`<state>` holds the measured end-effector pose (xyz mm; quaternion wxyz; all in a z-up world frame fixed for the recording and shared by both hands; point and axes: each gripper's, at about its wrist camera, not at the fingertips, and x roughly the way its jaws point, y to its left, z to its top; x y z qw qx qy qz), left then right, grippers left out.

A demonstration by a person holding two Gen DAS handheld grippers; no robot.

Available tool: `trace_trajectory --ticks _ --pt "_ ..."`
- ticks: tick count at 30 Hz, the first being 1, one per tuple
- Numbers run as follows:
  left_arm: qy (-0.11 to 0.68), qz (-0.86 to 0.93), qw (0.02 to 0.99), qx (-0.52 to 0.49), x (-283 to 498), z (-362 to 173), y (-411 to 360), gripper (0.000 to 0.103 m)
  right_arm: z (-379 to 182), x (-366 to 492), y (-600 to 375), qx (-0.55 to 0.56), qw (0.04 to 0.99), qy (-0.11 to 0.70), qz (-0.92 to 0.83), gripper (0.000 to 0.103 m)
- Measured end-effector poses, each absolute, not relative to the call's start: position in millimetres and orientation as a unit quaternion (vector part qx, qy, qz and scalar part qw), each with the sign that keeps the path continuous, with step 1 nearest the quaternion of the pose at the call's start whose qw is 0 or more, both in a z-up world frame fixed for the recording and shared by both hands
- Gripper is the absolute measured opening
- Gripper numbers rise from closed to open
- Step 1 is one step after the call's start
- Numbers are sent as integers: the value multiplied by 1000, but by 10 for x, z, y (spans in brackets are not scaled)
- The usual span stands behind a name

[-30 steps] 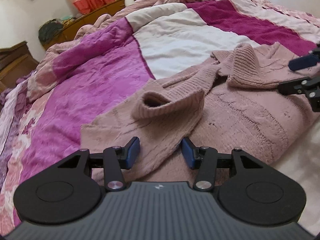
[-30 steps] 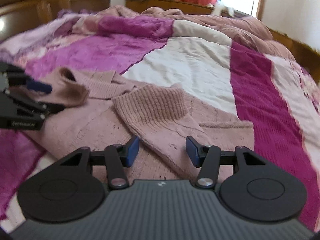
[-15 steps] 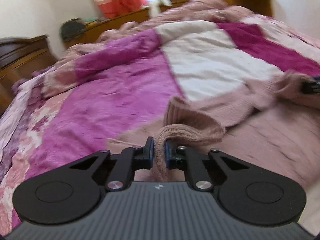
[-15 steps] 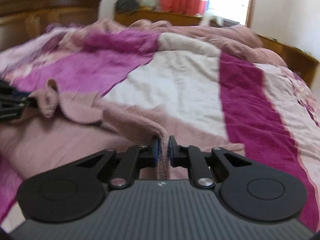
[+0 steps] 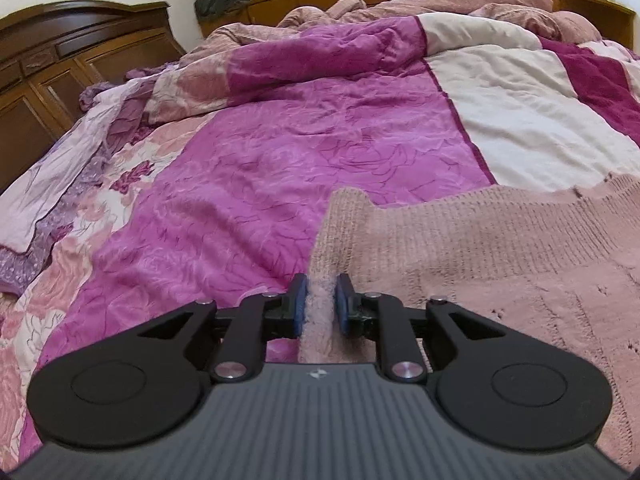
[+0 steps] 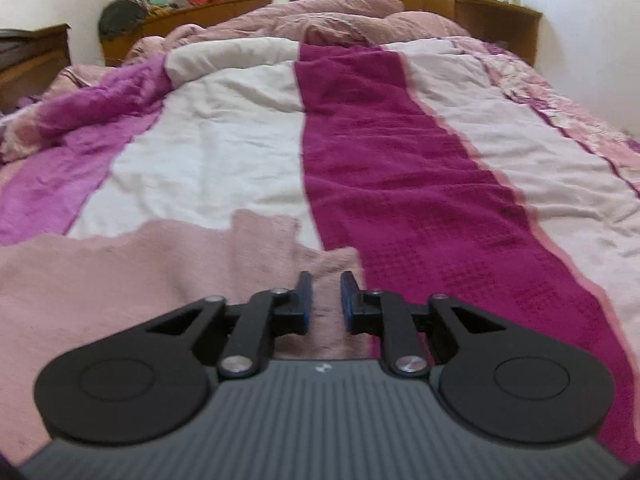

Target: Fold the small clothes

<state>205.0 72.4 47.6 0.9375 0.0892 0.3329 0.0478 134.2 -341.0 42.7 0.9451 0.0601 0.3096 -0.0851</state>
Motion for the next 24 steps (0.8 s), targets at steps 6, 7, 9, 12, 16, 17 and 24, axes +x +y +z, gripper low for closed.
trace_trajectory --ticks 6,7,9,12,16,17,24 --pt "320 38 943 83 1876 616 685 22 587 1296 -3415 60 957 282 -42 27" --pt "318 35 944 82 1842 633 669 22 595 1343 -3436 66 956 286 -32 33" --pt "316 29 945 80 1784 650 631 22 568 1468 -3454 81 947 311 -16 55" --pt "319 23 945 72 1705 642 588 22 472 1573 -3408 79 939 335 3 58" --pt "326 20 942 75 1642 568 571 23 411 1576 -3356 80 935 344 37 33" --pt "327 21 942 79 1632 545 571 24 410 1574 -3372 92 933 346 45 27" --pt "333 23 940 66 1629 472 658 31 517 1536 -3522 98 946 308 -10 8"
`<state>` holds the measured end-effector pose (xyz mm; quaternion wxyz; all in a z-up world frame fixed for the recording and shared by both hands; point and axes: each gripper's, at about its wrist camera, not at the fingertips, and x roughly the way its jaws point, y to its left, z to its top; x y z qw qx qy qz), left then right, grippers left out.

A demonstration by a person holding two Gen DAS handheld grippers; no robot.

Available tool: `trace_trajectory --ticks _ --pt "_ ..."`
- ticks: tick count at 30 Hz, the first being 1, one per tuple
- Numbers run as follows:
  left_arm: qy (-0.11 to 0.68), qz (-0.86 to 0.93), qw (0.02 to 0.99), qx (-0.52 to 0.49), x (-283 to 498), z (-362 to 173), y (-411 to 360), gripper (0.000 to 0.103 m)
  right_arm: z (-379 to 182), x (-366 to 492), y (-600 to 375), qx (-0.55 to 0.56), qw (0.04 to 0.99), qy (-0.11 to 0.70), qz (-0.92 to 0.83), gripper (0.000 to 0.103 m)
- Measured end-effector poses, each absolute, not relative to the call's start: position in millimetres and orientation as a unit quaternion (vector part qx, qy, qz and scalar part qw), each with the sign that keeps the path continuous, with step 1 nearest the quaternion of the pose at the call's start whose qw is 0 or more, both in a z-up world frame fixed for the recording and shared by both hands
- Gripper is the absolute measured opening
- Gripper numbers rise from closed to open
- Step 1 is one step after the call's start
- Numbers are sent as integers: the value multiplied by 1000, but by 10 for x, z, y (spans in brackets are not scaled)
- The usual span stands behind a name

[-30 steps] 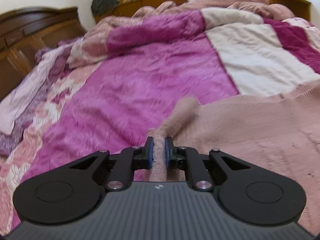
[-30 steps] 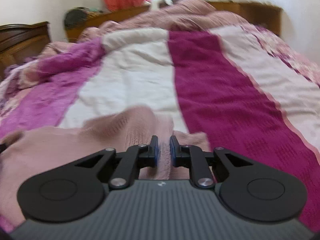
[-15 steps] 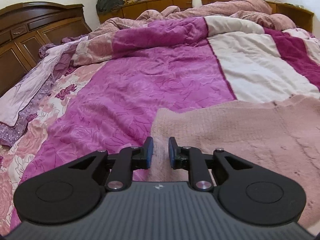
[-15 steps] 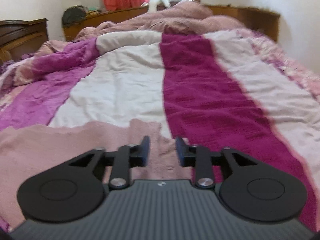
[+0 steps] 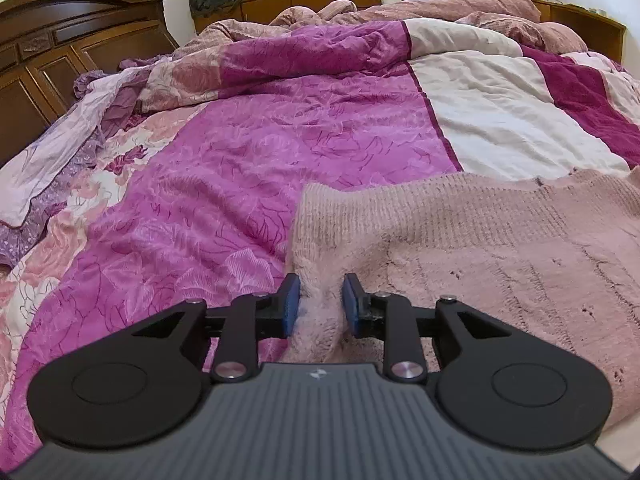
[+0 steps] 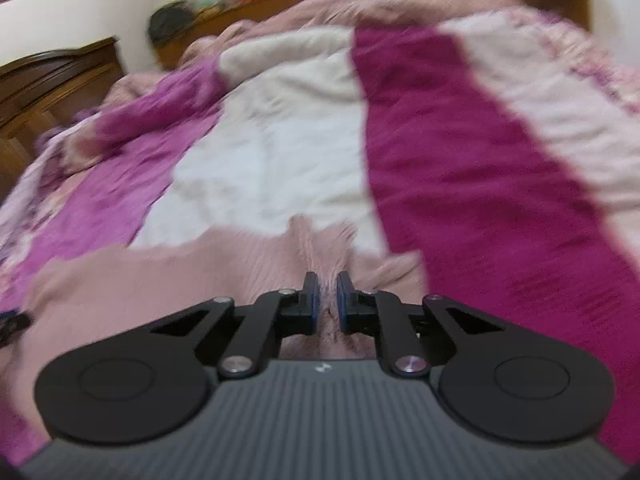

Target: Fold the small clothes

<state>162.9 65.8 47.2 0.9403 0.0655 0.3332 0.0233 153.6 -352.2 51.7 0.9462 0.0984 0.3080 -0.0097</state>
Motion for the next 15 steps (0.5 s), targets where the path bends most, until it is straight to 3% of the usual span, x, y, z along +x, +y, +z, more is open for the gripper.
trace_trajectory --ticks 3,9,11,15 --pt "335 24 939 68 1636 438 660 32 492 1584 -3555 60 949 301 -68 8" --pt "333 22 939 78 1633 425 646 34 502 1558 -3672 150 937 314 4 16" --pt "334 23 939 77 1637 417 641 35 498 1593 -3620 133 939 316 11 35" --pt "333 24 939 81 1633 409 623 35 464 1700 -3501 93 938 333 16 39"
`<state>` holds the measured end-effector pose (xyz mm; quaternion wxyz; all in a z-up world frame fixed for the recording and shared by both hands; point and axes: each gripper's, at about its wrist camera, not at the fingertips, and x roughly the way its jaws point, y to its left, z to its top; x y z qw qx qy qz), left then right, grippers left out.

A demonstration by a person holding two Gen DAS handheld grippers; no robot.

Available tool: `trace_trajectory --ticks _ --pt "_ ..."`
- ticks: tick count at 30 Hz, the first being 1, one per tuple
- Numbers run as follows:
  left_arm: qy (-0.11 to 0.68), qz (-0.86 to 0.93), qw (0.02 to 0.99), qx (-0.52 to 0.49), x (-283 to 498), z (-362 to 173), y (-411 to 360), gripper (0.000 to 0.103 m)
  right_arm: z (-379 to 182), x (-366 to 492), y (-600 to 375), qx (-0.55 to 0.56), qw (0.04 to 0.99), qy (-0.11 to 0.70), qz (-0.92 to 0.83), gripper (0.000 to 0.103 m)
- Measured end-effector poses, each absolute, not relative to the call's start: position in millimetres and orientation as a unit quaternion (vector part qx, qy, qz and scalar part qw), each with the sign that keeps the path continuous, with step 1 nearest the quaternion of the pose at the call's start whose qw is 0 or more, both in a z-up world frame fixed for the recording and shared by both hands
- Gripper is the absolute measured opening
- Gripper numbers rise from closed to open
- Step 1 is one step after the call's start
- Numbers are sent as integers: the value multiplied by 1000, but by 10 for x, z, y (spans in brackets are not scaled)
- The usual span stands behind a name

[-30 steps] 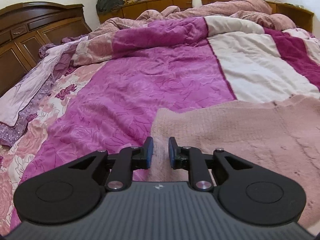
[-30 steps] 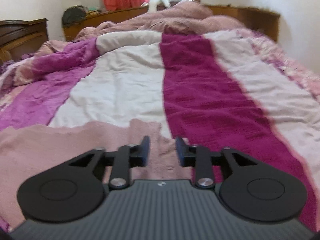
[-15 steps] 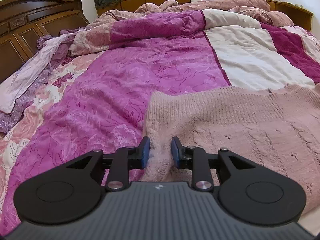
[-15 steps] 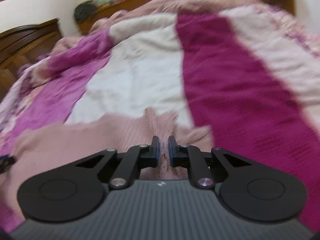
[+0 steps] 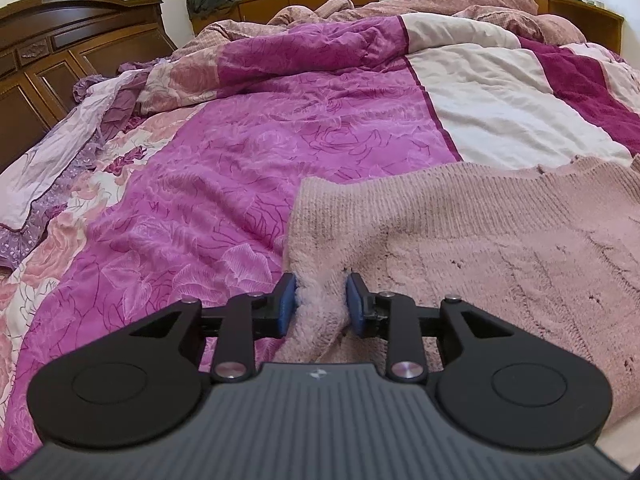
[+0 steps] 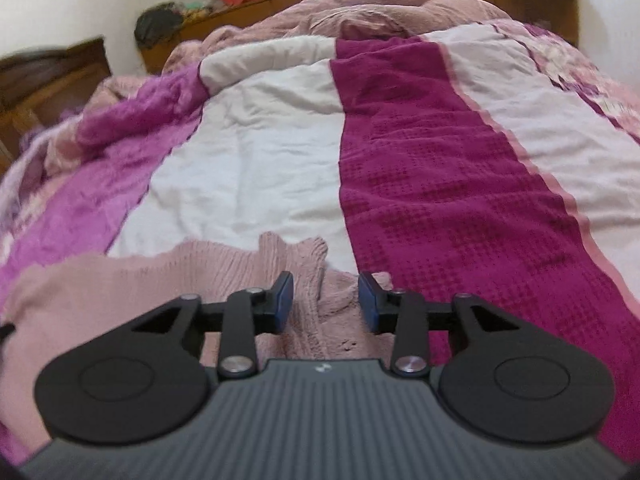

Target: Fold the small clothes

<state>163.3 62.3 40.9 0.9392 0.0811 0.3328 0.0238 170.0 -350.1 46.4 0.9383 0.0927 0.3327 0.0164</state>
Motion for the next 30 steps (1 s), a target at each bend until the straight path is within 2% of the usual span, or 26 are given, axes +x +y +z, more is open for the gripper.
trace_trajectory --ticks 3,4,5,6,10,11,17,23,27,30 --pt "331 22 939 84 1629 402 626 35 394 1790 -3484 85 930 356 27 40" --pt "331 21 940 84 1628 399 629 35 389 1798 -3476 82 929 359 35 37" --pt "331 21 940 83 1628 398 628 36 405 1778 -3471 77 930 358 44 17" --pt "331 21 940 82 1628 394 631 36 437 1752 -3459 70 932 351 51 10" --pt "331 21 940 85 1629 382 631 36 565 1663 -3407 2 949 315 11 8" --pt "331 21 940 85 1627 384 631 37 555 1683 -3415 -16 950 312 -11 3" --pt "331 21 940 85 1622 385 629 37 553 1715 -3647 46 945 320 -42 6" --pt "334 15 940 68 1597 413 682 37 706 1275 -3568 131 942 304 46 8" --pt "337 15 940 57 1586 431 718 38 541 1035 -3502 151 928 332 74 8" --pt "343 16 938 40 1579 447 770 40 292 967 -3522 140 926 348 49 2"
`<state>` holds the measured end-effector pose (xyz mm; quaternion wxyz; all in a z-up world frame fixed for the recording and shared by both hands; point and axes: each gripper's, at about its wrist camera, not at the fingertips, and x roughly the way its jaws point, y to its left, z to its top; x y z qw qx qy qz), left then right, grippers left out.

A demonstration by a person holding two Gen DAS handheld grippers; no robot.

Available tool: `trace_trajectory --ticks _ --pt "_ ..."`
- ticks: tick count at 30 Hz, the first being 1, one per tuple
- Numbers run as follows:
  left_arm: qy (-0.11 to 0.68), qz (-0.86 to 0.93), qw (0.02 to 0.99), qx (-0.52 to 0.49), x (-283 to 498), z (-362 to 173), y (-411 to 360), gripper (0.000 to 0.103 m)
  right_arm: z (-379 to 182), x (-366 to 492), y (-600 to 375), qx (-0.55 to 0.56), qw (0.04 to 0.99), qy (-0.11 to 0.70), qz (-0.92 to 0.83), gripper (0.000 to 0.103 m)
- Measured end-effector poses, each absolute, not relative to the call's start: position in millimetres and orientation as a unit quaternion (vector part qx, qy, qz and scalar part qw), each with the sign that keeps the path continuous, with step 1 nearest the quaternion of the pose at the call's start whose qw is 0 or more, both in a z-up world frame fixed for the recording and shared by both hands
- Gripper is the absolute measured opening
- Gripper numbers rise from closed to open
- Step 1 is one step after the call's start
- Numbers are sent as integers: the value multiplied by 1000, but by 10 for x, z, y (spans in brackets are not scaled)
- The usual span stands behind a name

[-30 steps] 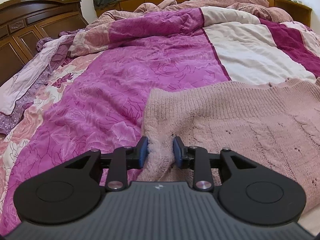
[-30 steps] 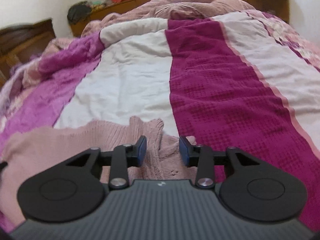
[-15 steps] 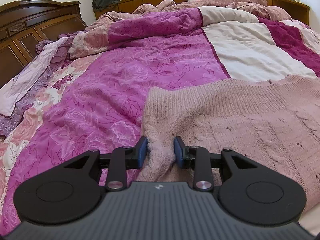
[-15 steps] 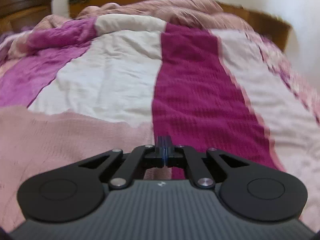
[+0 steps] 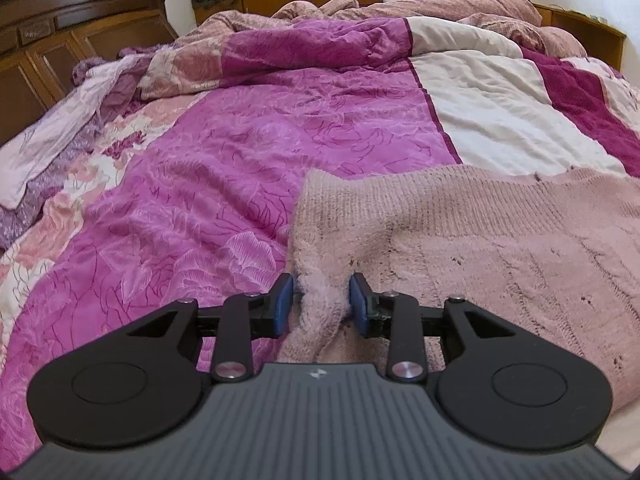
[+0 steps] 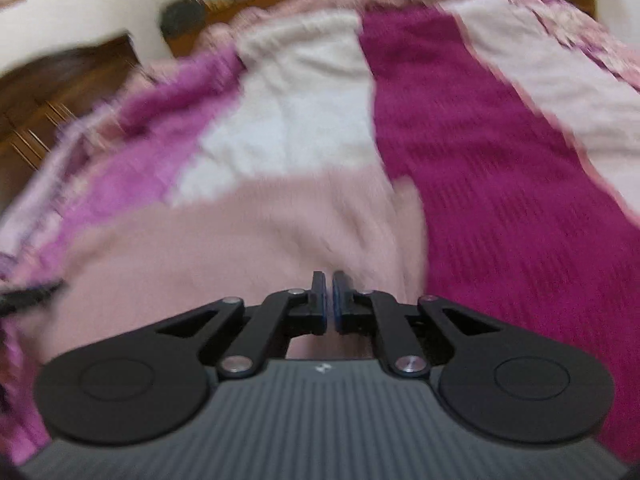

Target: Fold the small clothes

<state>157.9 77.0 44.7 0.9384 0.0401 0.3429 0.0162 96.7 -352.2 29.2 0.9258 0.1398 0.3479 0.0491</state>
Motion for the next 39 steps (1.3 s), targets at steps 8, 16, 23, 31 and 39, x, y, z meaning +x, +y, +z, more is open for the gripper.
trace_trajectory --ticks 8,16,23,31,39 --pt "318 -18 948 13 1658 668 851 42 488 778 -3500 172 931 320 27 8" --pt "348 -13 937 -26 2074 403 911 43 313 581 -3481 169 931 324 20 4" --pt "355 -6 935 -27 2042 439 935 49 285 502 -3489 213 931 296 26 30" --pt "357 5 934 -24 1461 733 916 49 442 343 -3411 218 935 277 39 56" --pt "359 -14 932 -37 844 914 780 49 479 34 -3539 270 924 270 5 57"
